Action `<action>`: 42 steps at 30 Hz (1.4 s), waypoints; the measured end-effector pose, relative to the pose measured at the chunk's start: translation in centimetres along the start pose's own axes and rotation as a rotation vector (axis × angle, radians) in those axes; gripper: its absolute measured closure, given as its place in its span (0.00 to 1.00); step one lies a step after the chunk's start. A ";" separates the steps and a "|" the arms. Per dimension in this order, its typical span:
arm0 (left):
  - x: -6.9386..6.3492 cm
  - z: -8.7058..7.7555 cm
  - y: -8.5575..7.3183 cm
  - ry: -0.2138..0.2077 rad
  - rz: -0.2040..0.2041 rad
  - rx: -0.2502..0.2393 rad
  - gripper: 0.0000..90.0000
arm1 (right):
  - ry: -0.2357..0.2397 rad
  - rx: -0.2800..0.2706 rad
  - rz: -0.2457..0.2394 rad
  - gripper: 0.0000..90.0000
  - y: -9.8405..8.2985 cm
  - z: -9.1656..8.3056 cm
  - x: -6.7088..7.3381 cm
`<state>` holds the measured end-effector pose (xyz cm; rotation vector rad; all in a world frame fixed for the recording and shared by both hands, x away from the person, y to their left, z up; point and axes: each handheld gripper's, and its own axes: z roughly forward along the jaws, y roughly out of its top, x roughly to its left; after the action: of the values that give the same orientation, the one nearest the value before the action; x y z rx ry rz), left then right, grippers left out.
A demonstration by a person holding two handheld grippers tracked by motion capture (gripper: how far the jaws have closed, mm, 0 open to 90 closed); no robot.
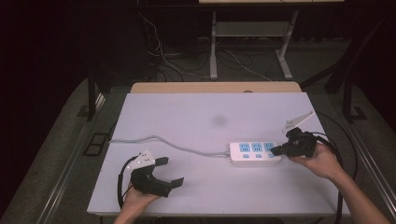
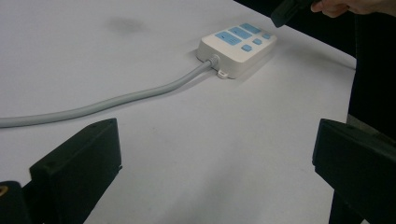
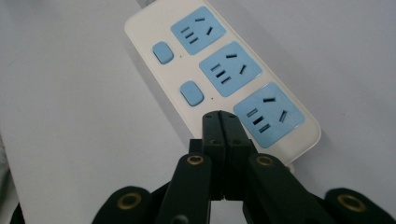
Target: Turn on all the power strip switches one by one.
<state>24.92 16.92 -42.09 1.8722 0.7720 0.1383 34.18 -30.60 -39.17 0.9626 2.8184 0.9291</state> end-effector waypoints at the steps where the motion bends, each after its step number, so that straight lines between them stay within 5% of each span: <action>1: 0.0 0.0 0.0 0.000 0.000 0.000 0.00 | -0.002 0.002 -0.001 1.00 -0.1 0.1 0.0; 18: 0.1 0.0 0.0 0.005 -0.001 0.005 0.00 | -0.021 0.031 -0.003 1.00 0.2 1.5 -0.4; 42: -0.1 0.3 0.0 0.004 0.005 0.020 0.00 | -0.037 0.003 -0.010 1.00 -0.4 2.0 -0.3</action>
<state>24.95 16.68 -42.22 1.8935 0.7739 0.1378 34.60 -29.97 -41.05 0.9545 2.7923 0.8965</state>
